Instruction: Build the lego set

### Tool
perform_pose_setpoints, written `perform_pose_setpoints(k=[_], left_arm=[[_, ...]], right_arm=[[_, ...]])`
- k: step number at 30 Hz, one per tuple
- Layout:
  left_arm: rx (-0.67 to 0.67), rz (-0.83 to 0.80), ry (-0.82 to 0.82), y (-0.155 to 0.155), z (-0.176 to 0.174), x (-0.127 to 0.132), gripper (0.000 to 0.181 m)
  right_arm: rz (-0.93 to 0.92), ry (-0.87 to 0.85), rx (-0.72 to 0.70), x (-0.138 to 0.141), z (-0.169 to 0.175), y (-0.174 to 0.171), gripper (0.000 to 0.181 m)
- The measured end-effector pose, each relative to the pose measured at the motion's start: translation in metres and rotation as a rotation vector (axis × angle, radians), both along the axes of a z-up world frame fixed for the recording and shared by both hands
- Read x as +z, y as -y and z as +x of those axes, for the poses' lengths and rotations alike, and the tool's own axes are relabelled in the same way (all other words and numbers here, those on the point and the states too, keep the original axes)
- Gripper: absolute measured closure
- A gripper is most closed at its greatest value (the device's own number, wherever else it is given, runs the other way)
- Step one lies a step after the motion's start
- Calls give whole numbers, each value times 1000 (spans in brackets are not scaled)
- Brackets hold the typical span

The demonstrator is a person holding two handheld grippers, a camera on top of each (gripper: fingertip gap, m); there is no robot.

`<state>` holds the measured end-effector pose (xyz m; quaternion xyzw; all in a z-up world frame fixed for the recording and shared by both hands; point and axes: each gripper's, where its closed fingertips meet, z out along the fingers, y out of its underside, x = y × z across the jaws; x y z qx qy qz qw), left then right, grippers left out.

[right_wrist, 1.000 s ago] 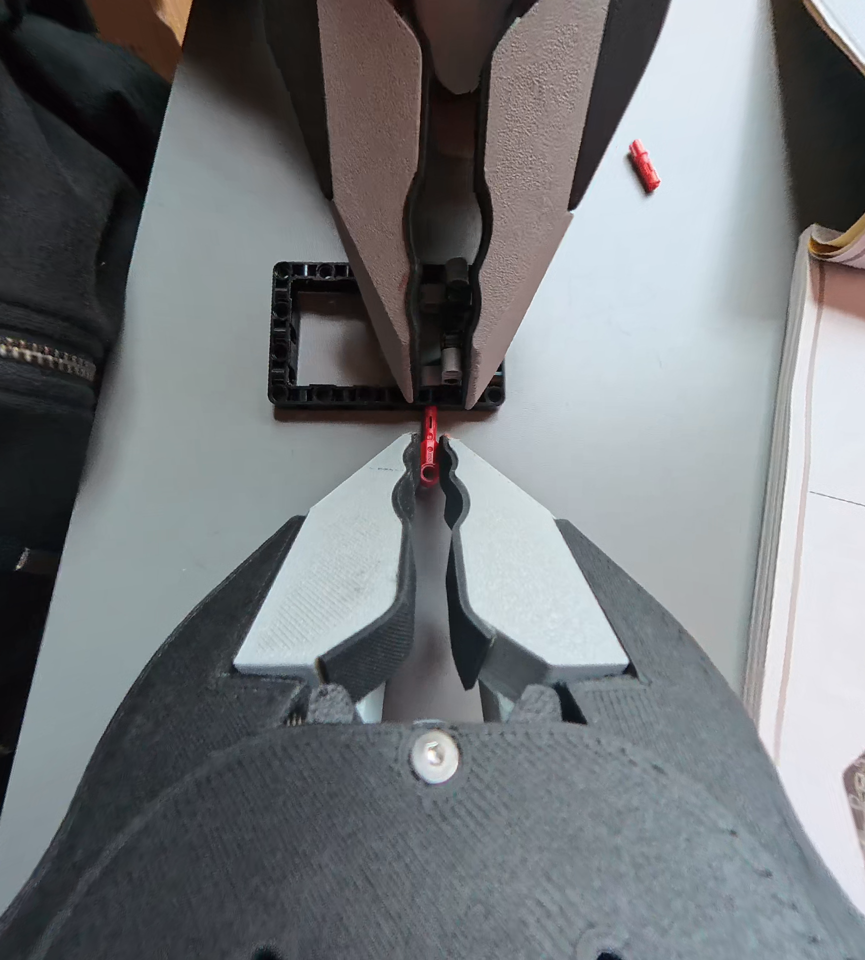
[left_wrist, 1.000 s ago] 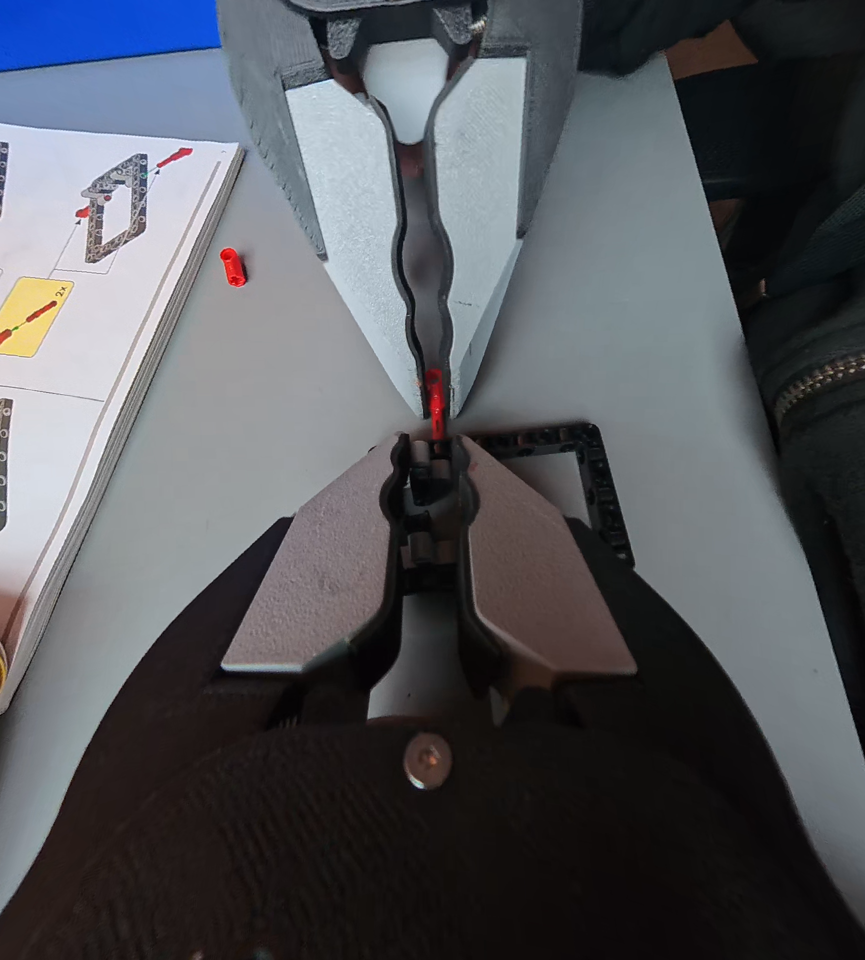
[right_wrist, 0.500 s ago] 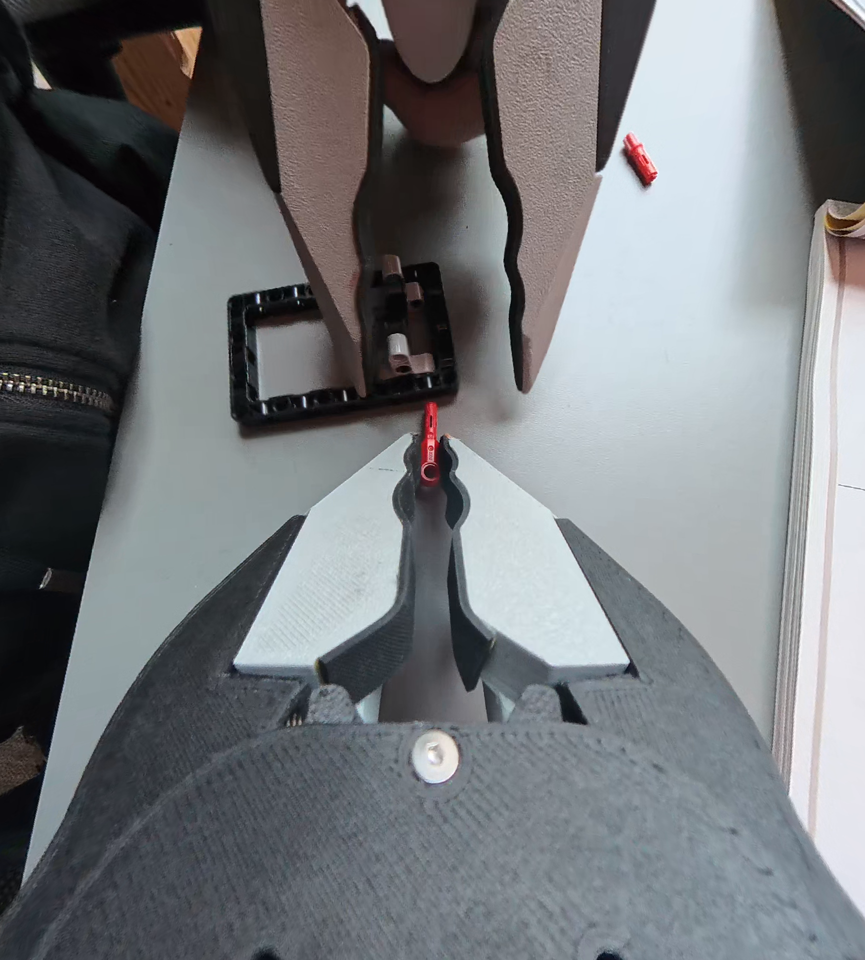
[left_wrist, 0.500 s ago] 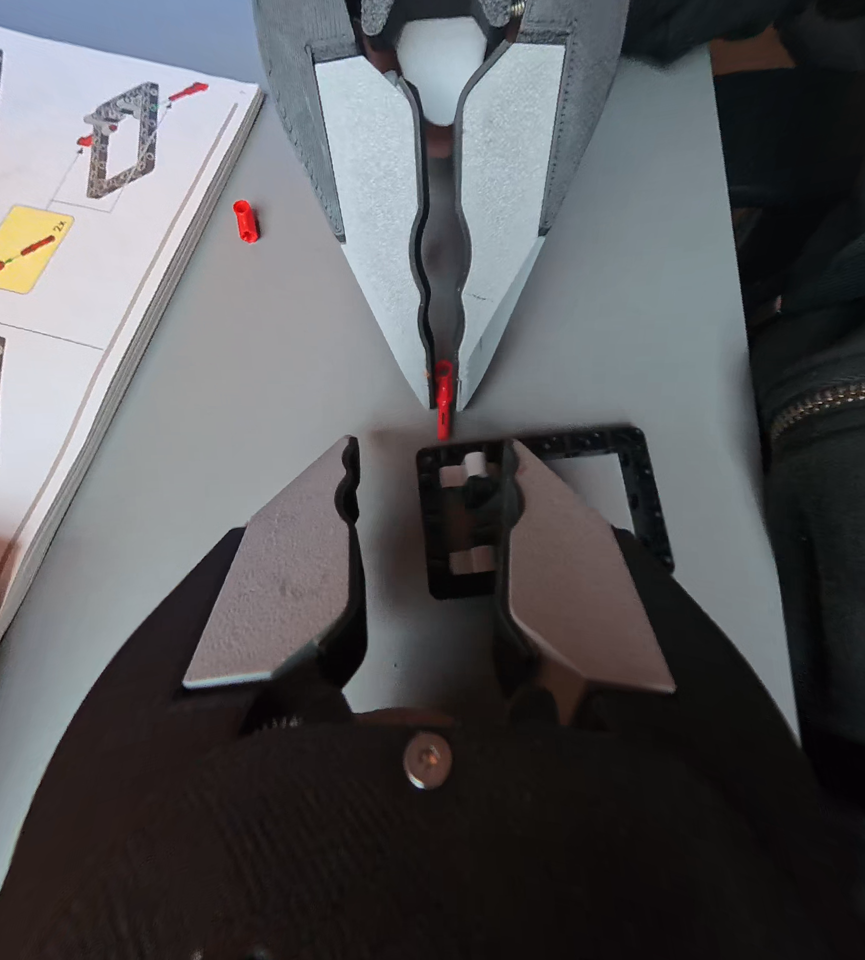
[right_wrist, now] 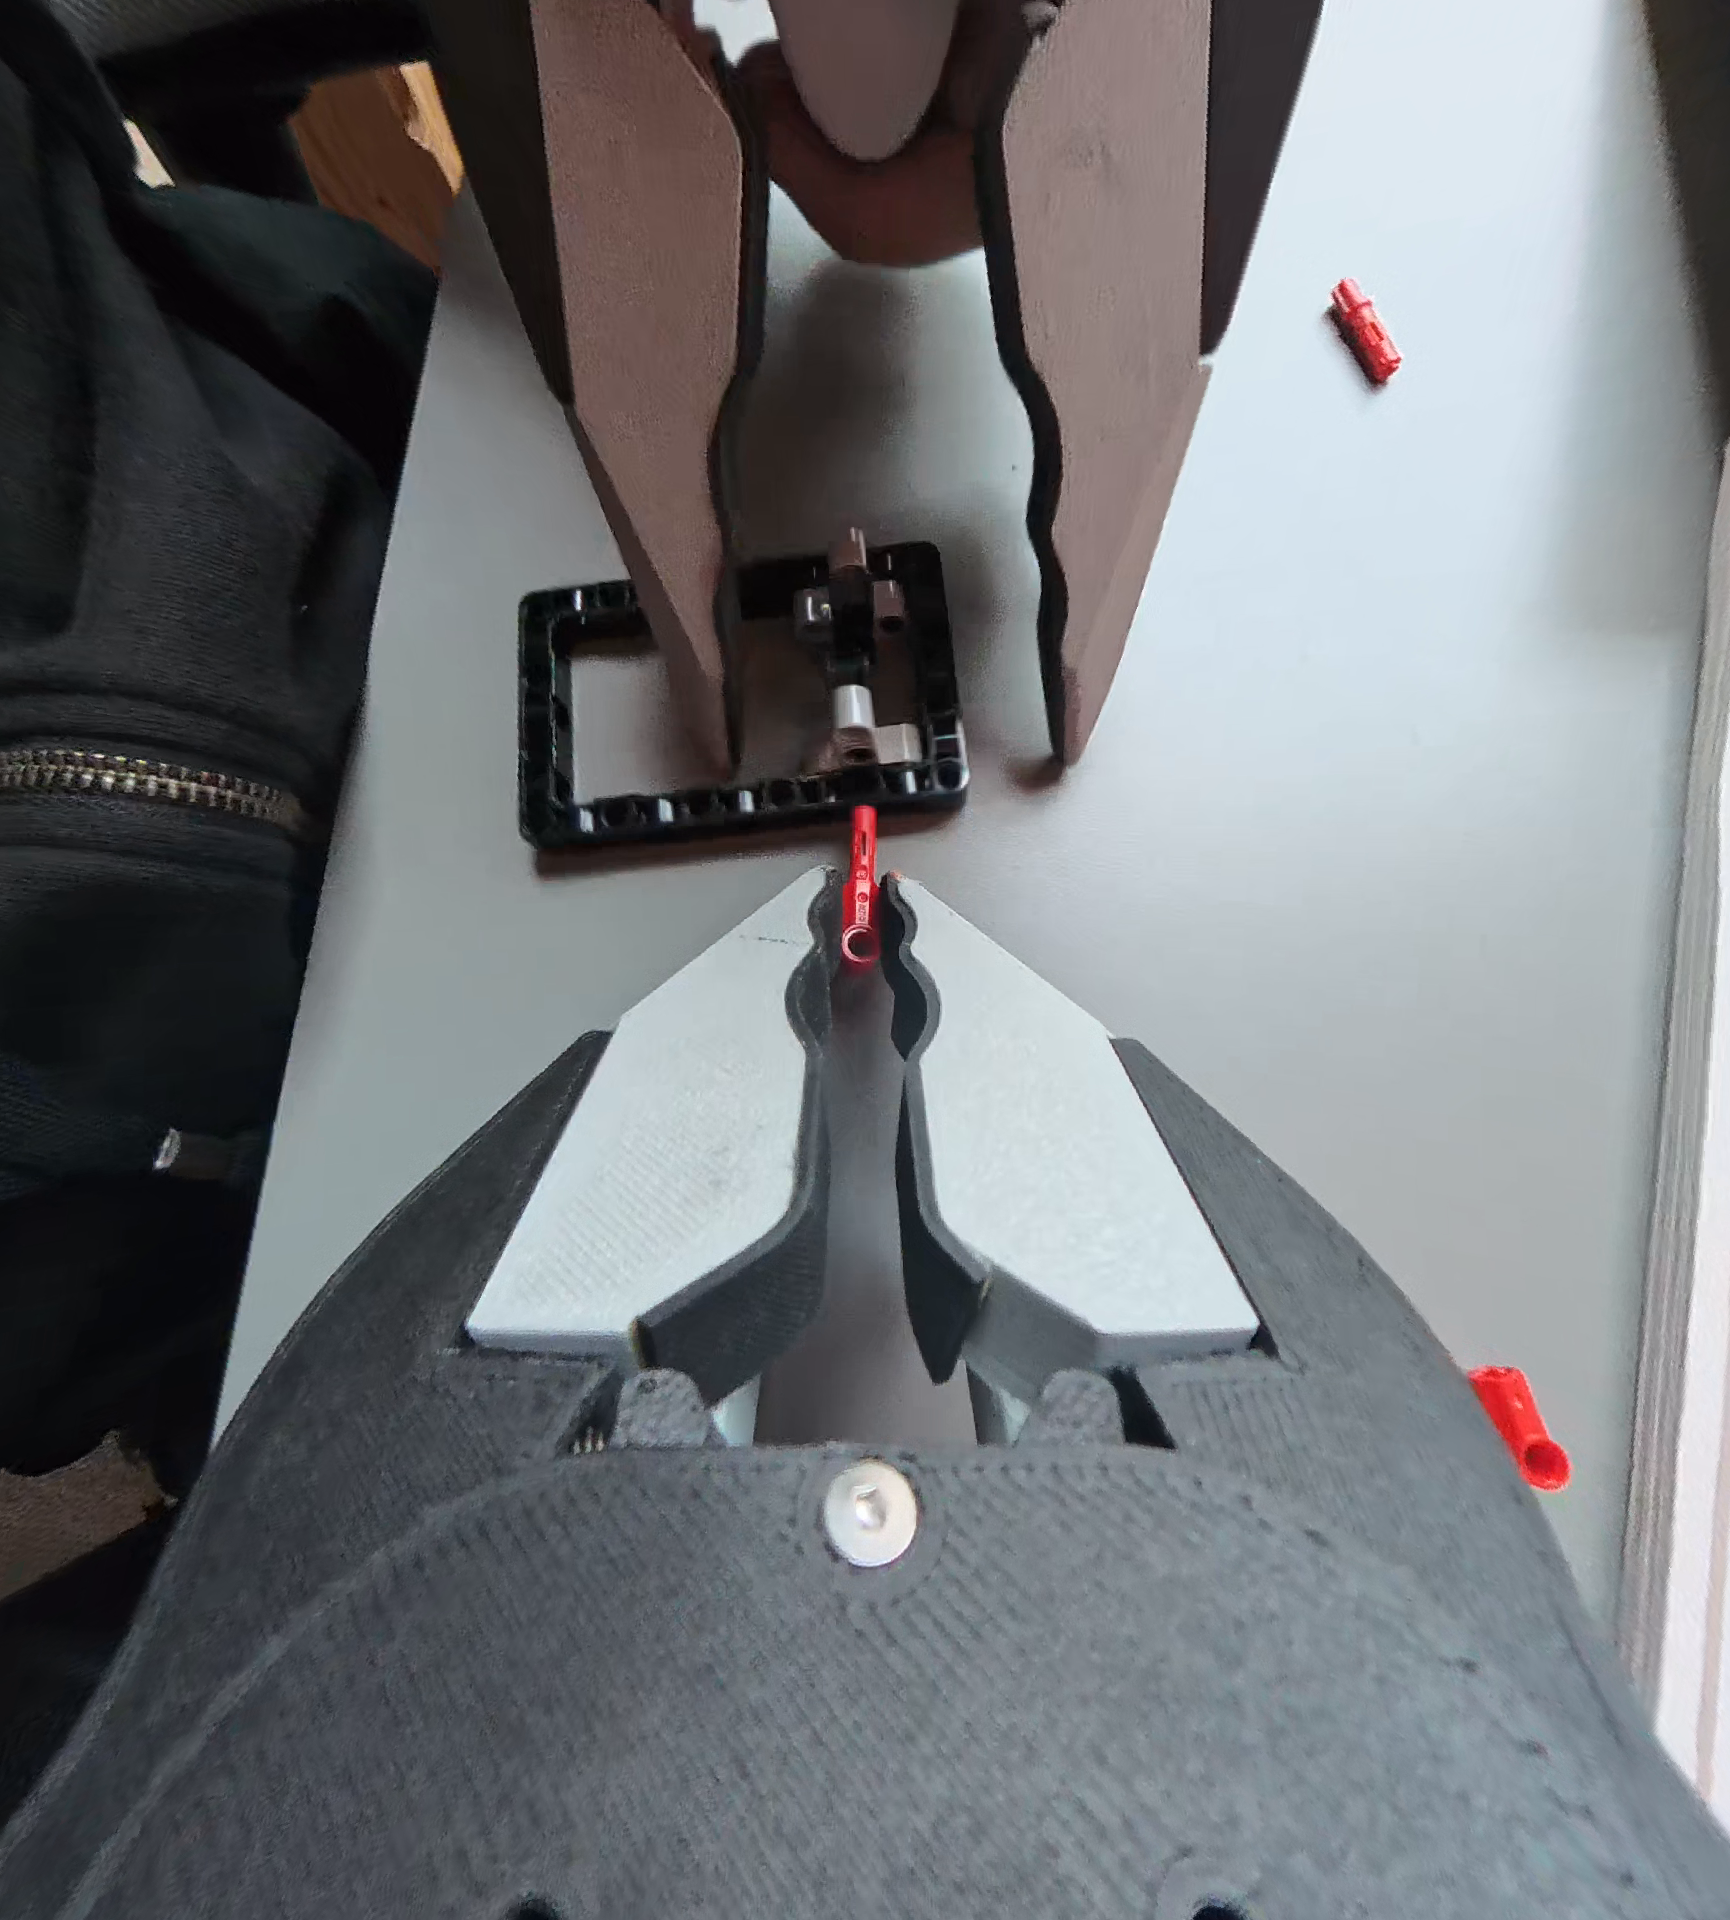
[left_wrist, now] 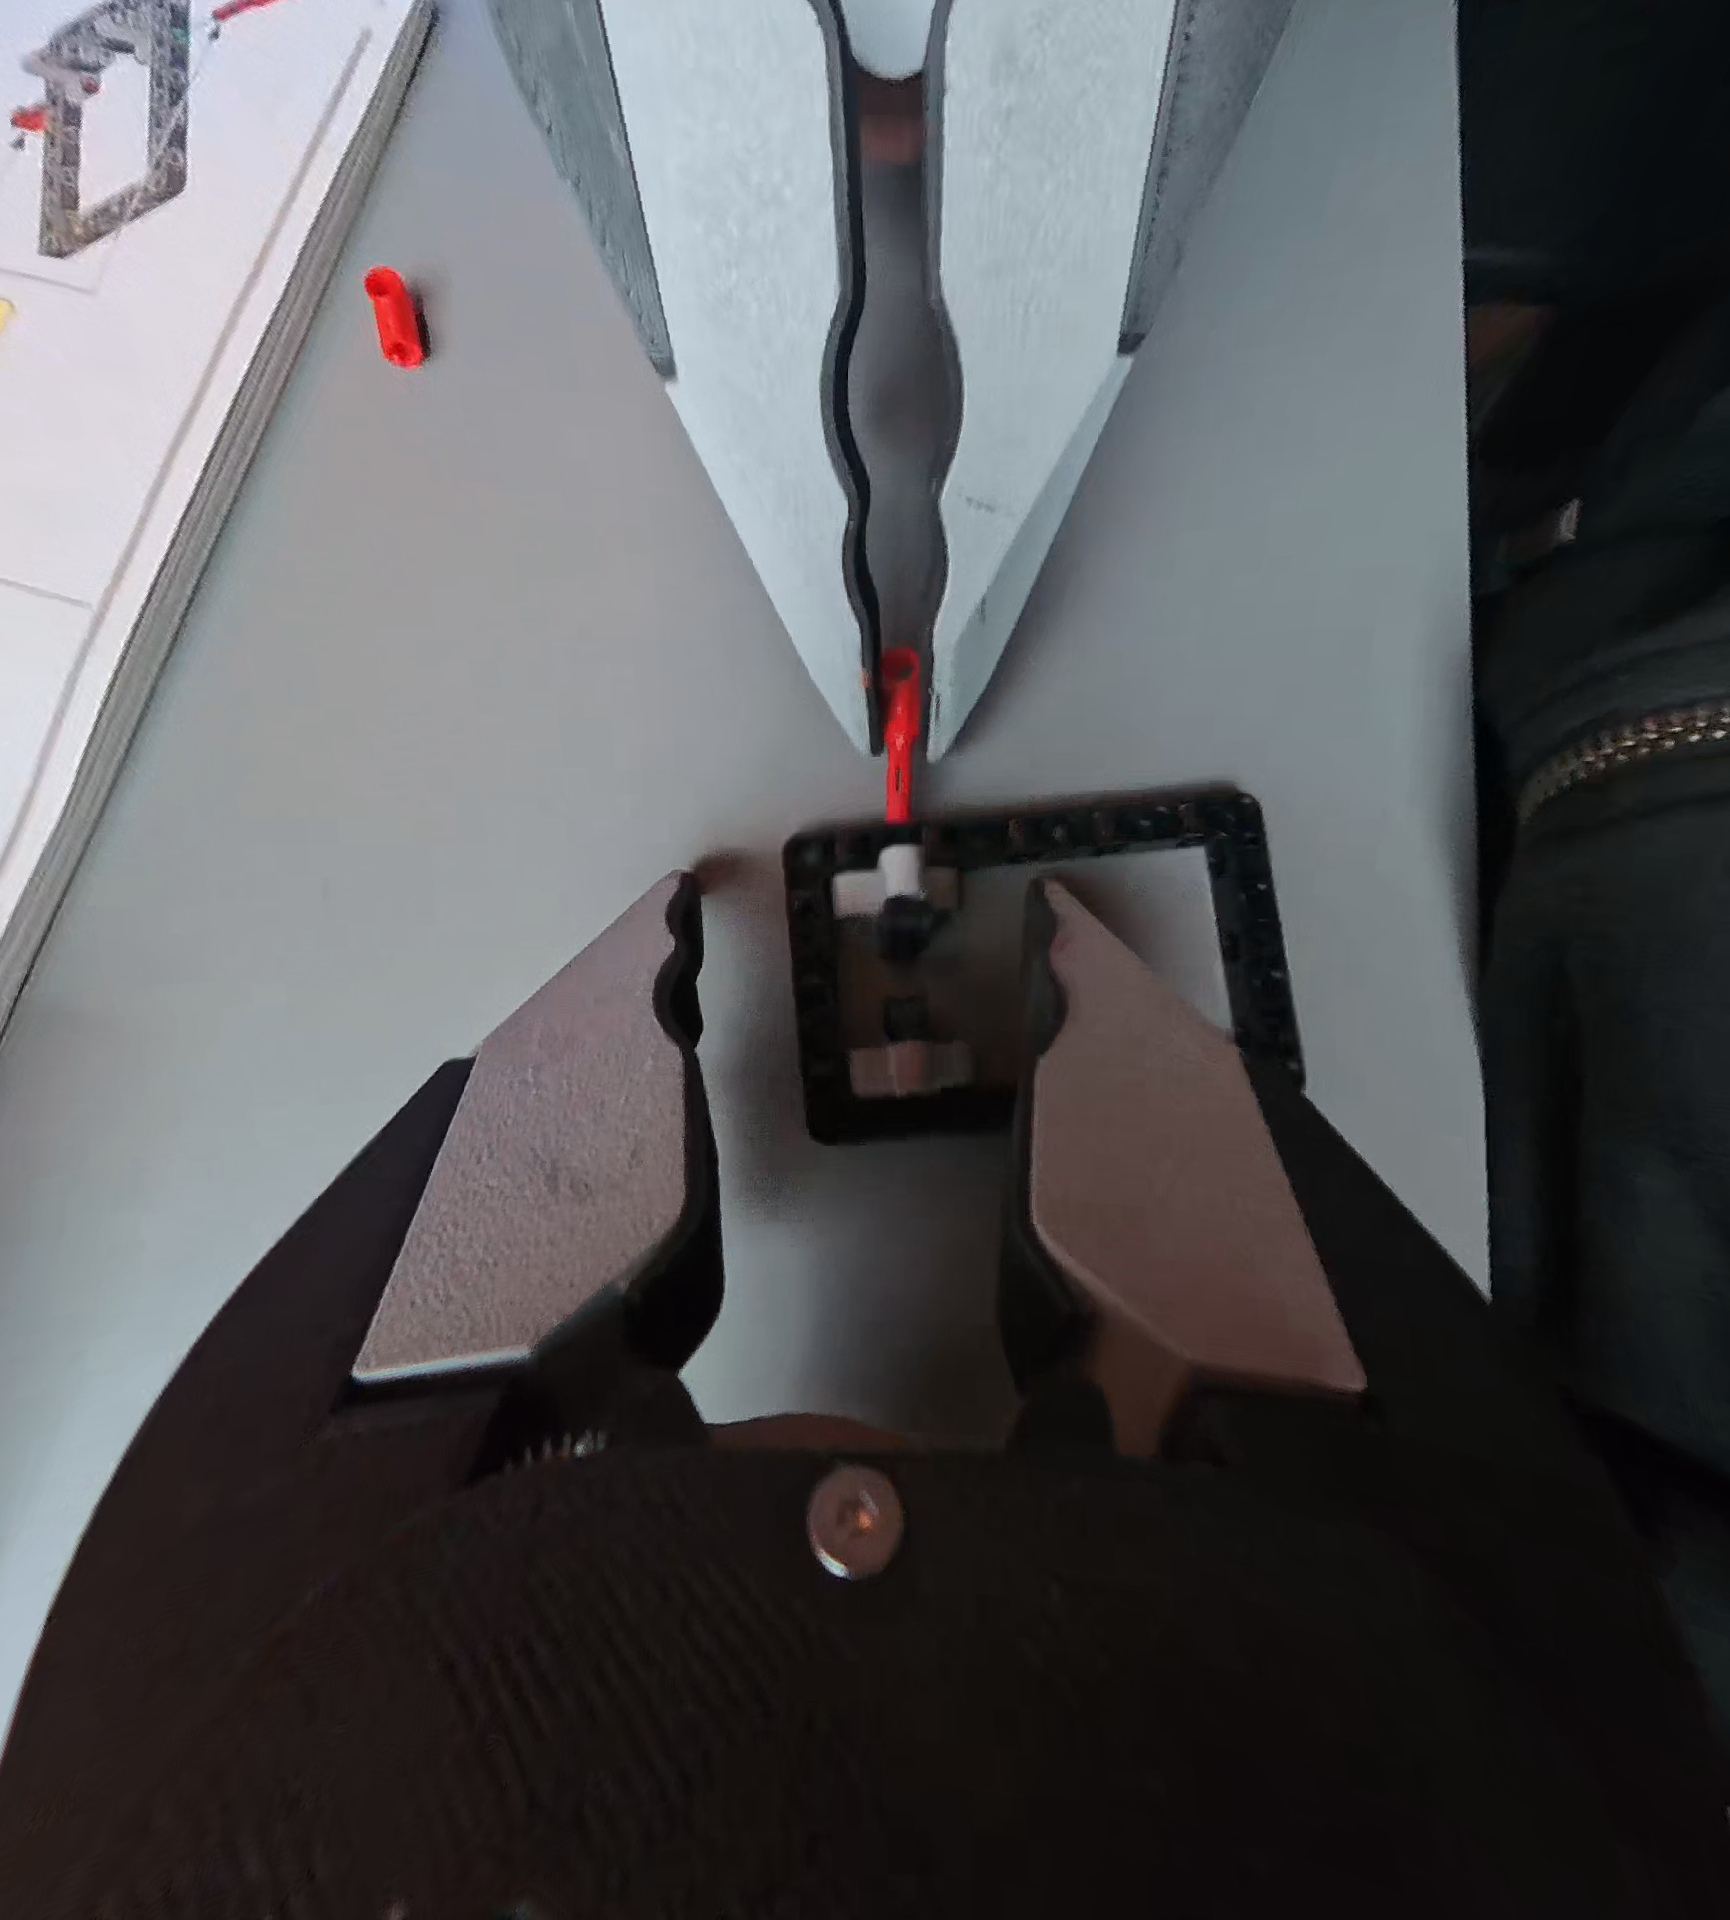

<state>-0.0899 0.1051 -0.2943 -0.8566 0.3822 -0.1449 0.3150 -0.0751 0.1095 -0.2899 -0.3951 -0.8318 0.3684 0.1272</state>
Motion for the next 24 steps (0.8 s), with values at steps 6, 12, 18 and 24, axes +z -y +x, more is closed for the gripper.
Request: perform_pose_setpoints(k=[6, 12, 18, 24], left_arm=[[-10, 20, 26, -1, 2, 1, 140], [-18, 5, -18, 2, -2, 1, 142], [-20, 19, -23, 3, -1, 1, 149], [-23, 18, 18, 3, 2, 1, 150]], right_arm=[[-3, 14, 0, 0, 2, 1, 177], [-39, 24, 14, -1, 3, 3, 177], [-10, 28, 21, -2, 5, 4, 177], [-2, 43, 30, -3, 5, 4, 177]])
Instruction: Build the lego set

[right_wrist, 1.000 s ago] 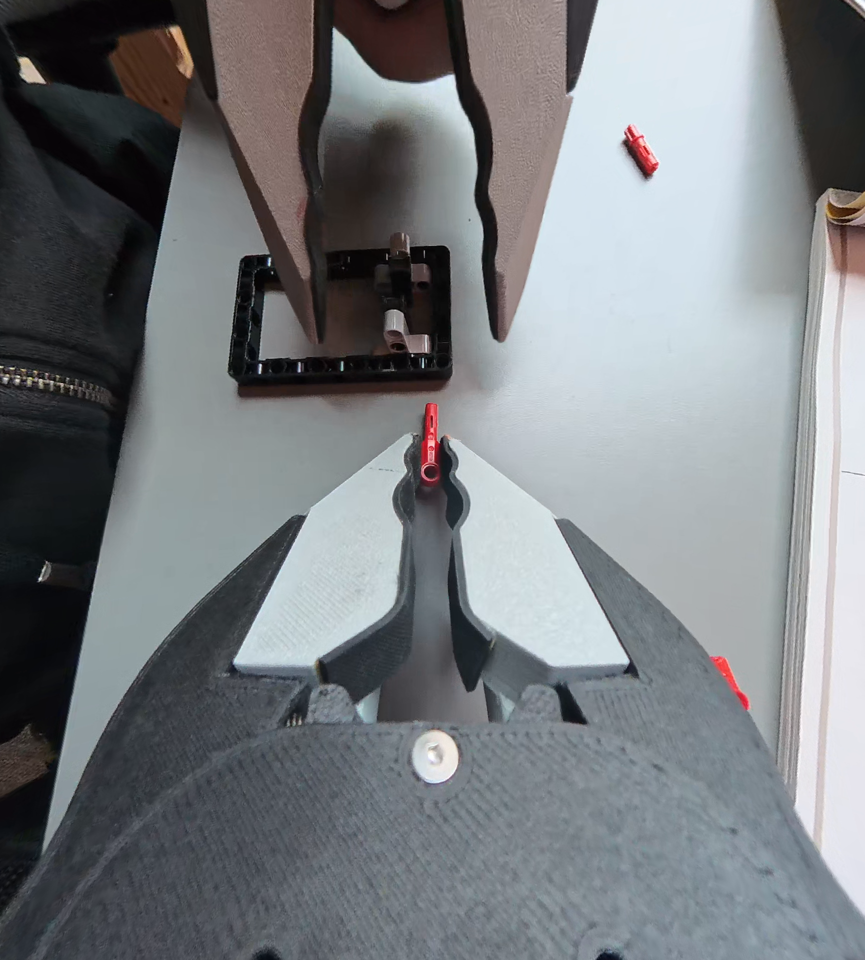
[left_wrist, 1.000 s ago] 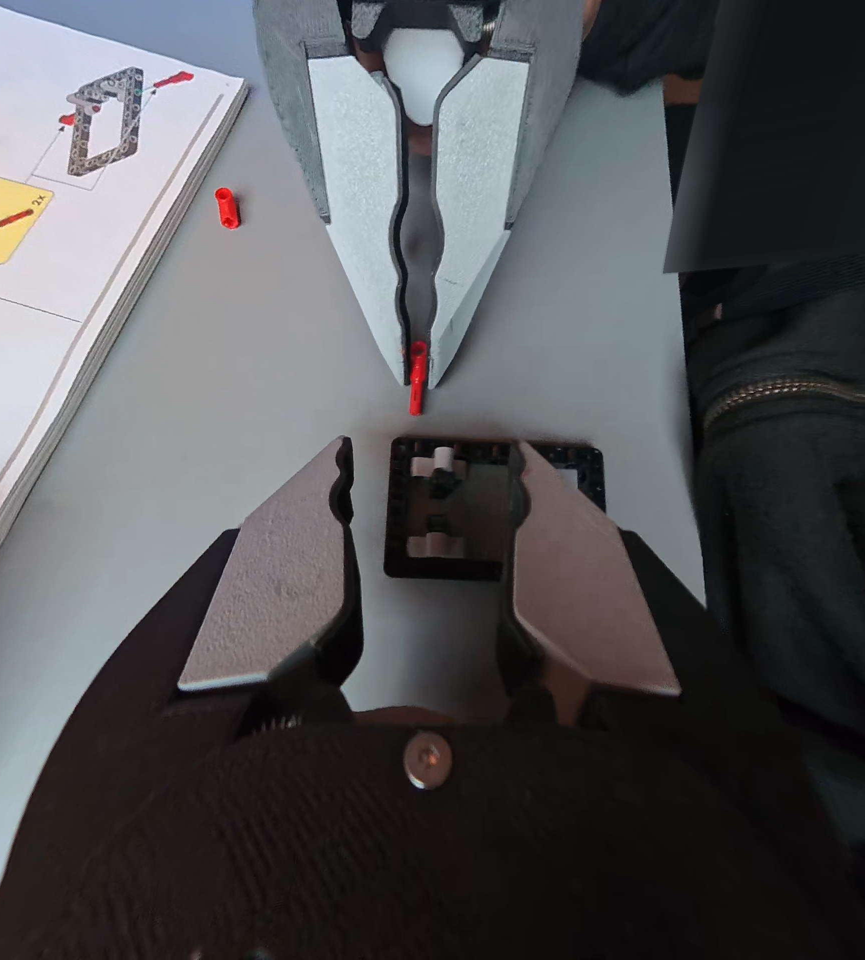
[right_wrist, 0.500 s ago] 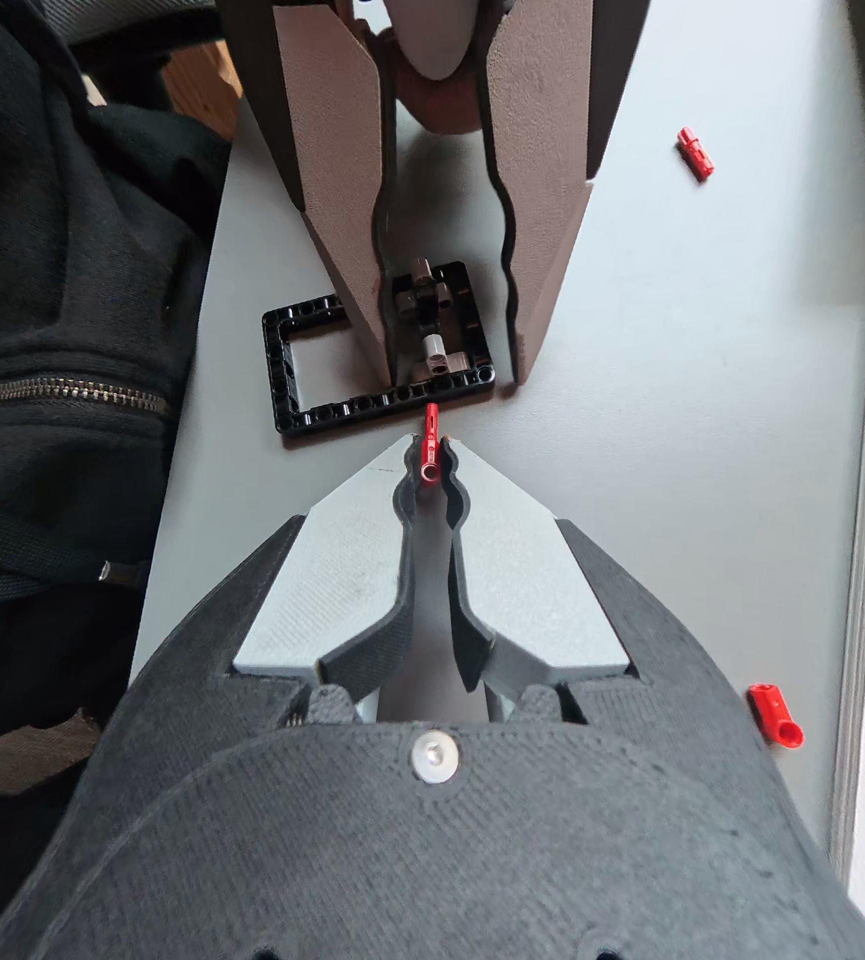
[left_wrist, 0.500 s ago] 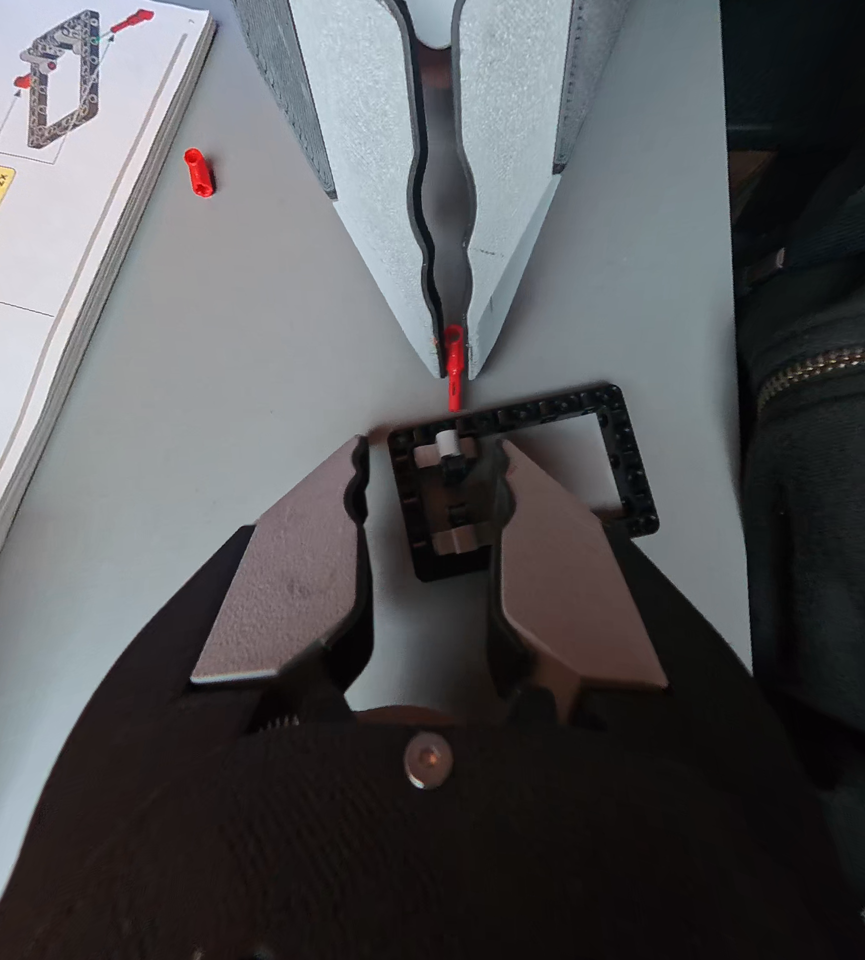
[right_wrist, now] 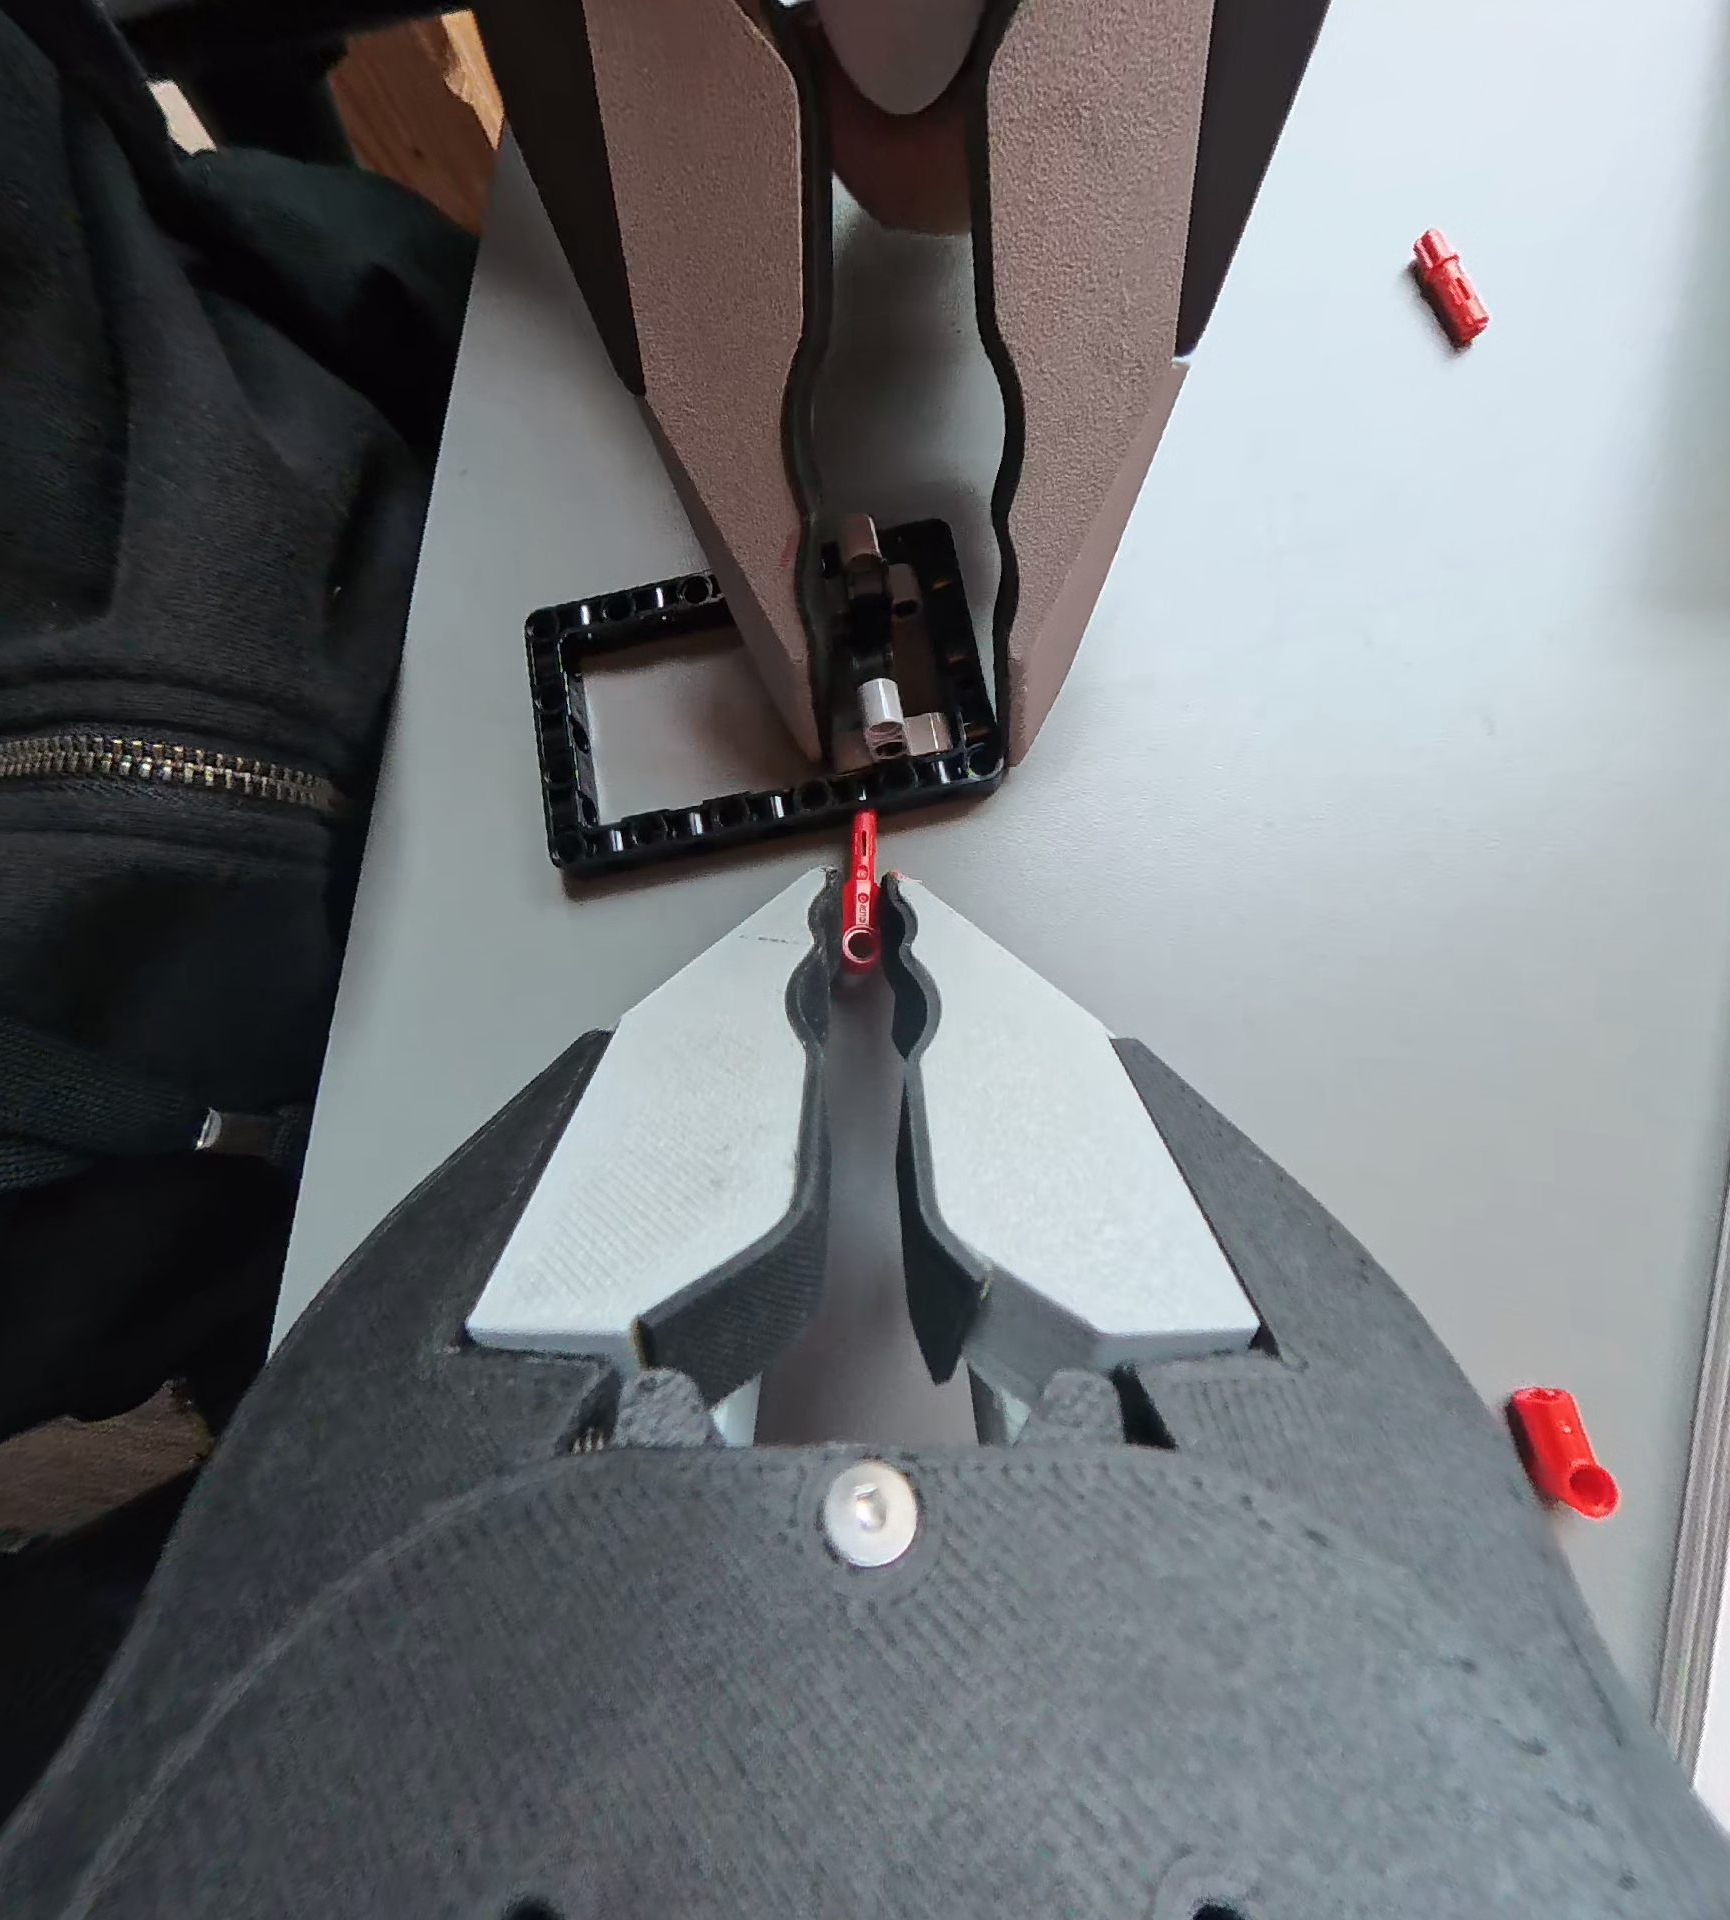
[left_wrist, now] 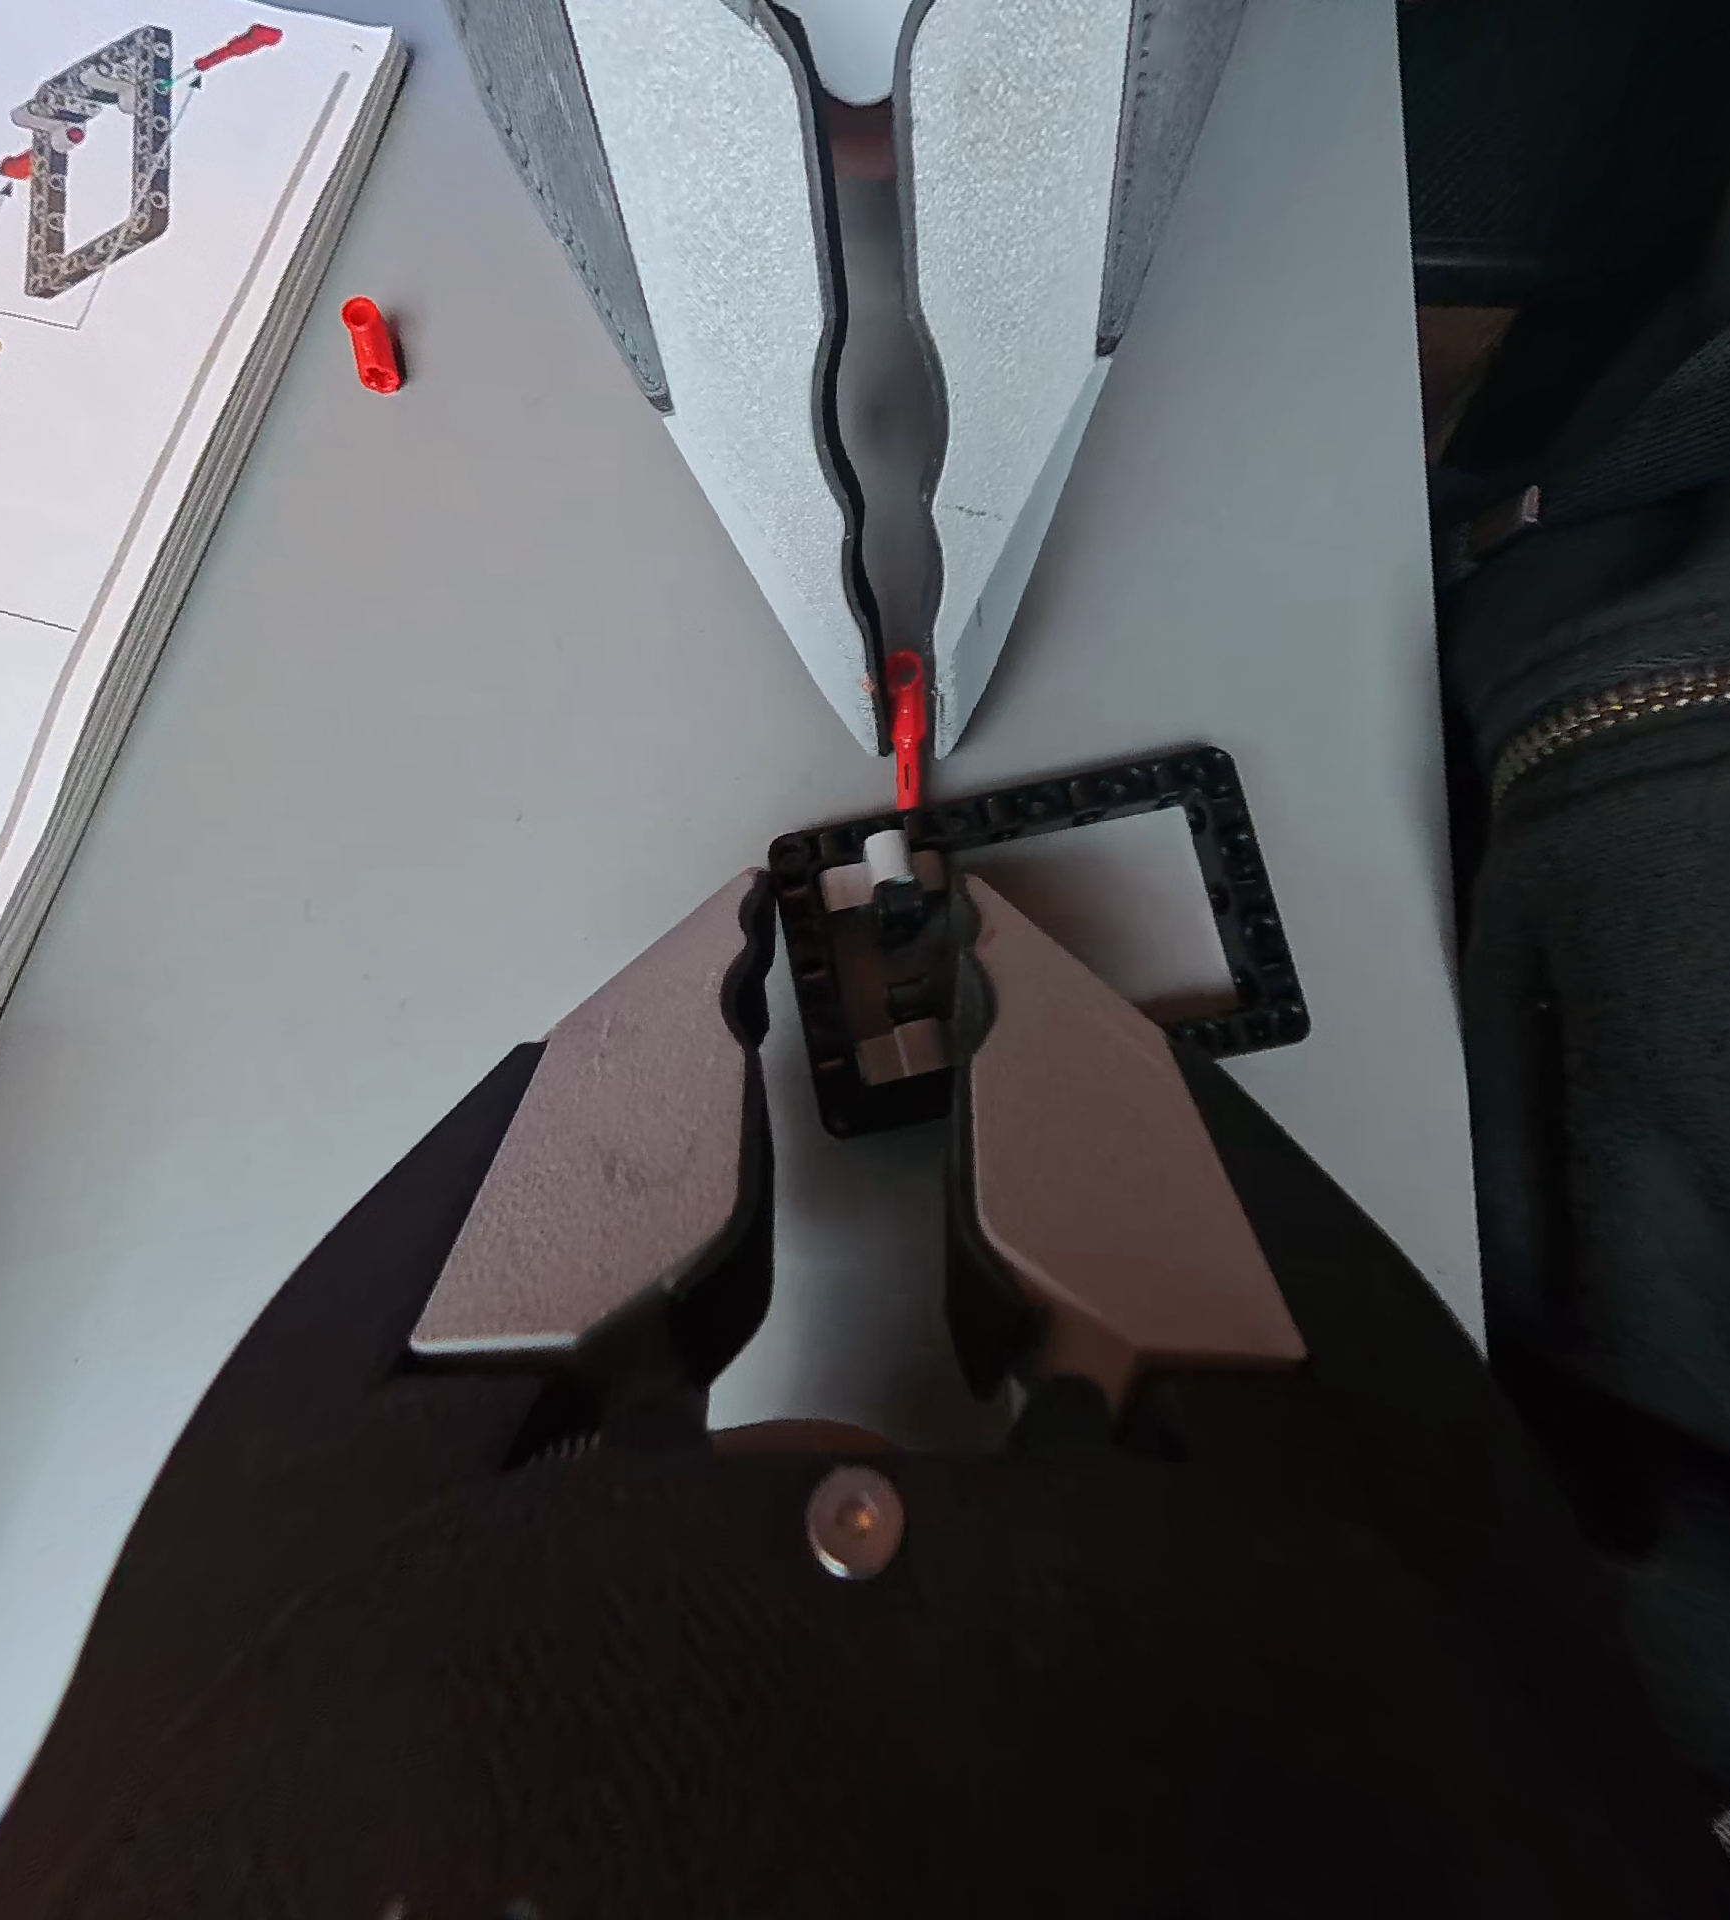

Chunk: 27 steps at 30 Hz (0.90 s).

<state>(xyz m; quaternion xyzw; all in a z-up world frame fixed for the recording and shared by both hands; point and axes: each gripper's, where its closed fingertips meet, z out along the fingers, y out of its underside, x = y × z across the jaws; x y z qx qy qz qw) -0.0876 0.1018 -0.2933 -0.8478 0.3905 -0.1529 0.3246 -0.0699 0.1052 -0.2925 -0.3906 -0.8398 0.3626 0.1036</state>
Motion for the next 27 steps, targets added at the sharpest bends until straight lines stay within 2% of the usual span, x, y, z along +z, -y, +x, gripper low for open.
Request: perform_pose_setpoints(k=[5, 16, 20, 27], left_arm=[[8, 23, 61, -1, 4, 0, 150], [16, 35, 65, -2, 6, 0, 150], [25, 30, 67, -1, 6, 0, 150], [47, 46, 57, 4, 4, 1, 149]], right_arm=[[80, -39, 57, -1, 3, 0, 177], [158, 32, 154, -2, 4, -3, 177], [162, 49, 164, -2, 3, -2, 177], [88, -33, 119, -1, 0, 6, 178]])
